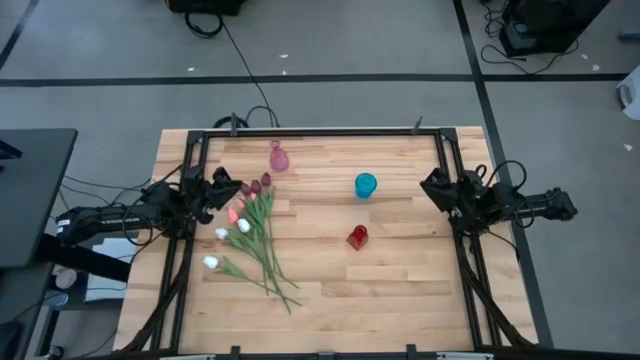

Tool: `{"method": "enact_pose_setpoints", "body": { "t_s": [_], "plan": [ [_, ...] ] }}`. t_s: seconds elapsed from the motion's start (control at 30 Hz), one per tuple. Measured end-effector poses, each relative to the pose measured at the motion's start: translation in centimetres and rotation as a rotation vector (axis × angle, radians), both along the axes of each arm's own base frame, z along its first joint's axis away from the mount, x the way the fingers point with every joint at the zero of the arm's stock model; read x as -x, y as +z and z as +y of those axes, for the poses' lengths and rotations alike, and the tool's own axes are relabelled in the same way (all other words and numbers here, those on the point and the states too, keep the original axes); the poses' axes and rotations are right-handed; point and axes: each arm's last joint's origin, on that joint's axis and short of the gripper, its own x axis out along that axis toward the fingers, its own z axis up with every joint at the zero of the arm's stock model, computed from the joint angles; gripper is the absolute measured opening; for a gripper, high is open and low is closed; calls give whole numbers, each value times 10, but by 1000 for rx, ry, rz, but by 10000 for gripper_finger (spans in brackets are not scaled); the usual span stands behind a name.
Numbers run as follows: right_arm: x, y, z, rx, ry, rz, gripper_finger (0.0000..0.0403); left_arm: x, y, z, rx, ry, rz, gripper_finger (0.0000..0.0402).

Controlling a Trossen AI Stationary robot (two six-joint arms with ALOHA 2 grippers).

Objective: Sort flowers into vase by color
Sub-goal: Put the left red tulip into the blue vase

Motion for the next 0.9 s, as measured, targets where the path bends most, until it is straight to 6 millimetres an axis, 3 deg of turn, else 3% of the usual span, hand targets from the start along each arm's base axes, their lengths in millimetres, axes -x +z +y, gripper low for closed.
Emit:
{"method": "enact_pose_setpoints", "body": {
  "t_s": [0.27,0.47,0.67,0.9],
  "plan": [
    [-7,-3,-2,-71,-71,62,91,-11,-1,-5,-31,-40,92,119],
    [-20,31,1,105,-7,112,91,-32,19,-15,-90,-40,168,119],
    [-56,69,1,252,-33,258,91,-66,48,-26,-116,85,408,119],
    [-100,74,4,370,-24,501,91,-95,53,-52,23,180,771,119]
  ]
}}
